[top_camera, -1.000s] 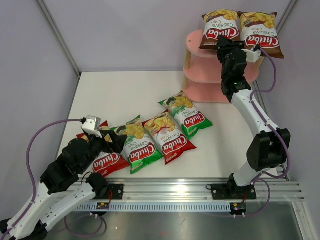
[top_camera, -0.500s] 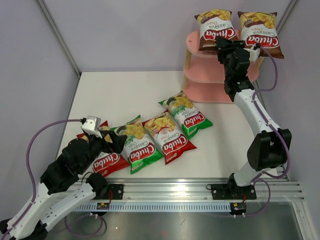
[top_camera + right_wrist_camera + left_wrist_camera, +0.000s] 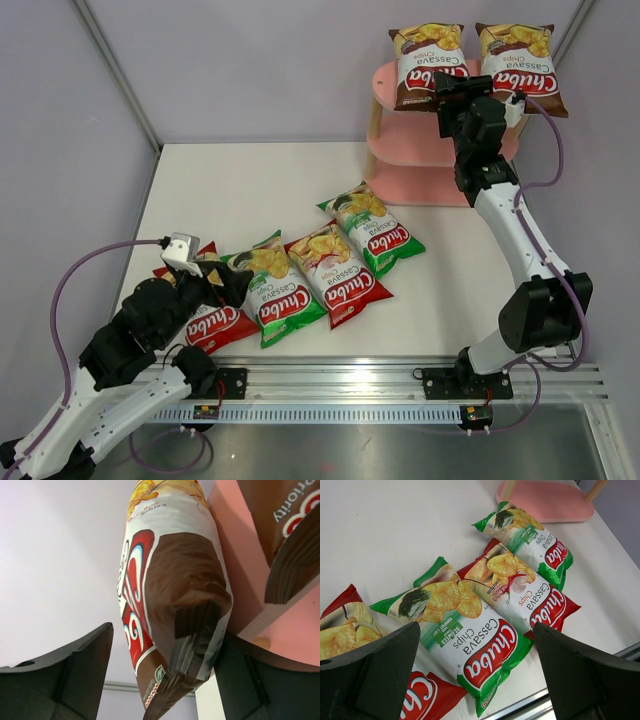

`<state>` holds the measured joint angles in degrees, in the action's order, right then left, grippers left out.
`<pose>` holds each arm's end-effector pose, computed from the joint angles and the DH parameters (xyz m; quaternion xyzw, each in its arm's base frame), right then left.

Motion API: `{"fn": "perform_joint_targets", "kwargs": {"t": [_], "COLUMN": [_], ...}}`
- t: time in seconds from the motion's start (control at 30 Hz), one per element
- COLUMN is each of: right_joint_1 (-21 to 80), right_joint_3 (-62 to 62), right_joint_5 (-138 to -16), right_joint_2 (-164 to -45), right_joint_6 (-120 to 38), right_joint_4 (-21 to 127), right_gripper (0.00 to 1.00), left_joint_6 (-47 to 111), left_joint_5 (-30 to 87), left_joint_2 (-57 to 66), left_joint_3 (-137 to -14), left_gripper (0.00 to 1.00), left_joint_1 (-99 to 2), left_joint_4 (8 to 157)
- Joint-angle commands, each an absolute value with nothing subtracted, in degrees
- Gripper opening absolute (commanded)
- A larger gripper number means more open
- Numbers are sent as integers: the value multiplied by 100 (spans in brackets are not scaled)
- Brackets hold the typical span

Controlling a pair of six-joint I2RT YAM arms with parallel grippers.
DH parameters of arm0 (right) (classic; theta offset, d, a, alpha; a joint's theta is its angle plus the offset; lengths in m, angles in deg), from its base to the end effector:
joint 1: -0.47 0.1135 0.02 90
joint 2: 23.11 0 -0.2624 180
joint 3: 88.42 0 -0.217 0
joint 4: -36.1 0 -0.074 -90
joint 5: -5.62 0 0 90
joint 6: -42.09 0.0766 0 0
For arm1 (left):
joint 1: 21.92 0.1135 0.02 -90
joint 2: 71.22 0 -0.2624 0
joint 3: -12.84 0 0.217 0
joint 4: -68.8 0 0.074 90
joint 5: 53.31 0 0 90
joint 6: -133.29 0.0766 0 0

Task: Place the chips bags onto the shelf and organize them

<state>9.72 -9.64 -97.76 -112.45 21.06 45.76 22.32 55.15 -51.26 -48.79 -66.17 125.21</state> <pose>0.3757 0.0432 0.4263 0.4156 0.5553 0.3888 0.6063 0.0723 -0.0366 0.3100 0.0618 0.7854 -0.2178 0.5761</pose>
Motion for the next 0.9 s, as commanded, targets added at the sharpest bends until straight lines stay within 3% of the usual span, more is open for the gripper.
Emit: {"fn": "perform_joint_targets", "kwargs": {"t": [0.0,0.03,0.07,0.5,0.87], "right_joint_1": [891,864,812,671,671], "right_joint_3": [-1016,-1008,-999,-639,862], "right_joint_5": [-9695,-9633,-9520,-8921,-8234], "right_joint_2": [-10846,-10828,-10810,-9994,-8201], "right_joint_6": [2170,2213,2231,2232,386], "right_joint_4": [4785,4811,4837,5602,6348], "right_gripper": [84,87,99,99,99], "left_joint_6": [2299,2299,2299,1465,-237], "left_joint_5": [5603,5594,5594,6428,6815], "left_joint_2": [-5171,-5171,-5162,-4294,-2984], "left_joint_3": [-4865,-4874,-4865,-5199,-5199], "left_gripper": [99,99,99,99,99], "left_joint_1": [-6640,-6640,-6640,-6640,-6631], "left_joint_4": [12352,12352,12344,12721,12606]}}
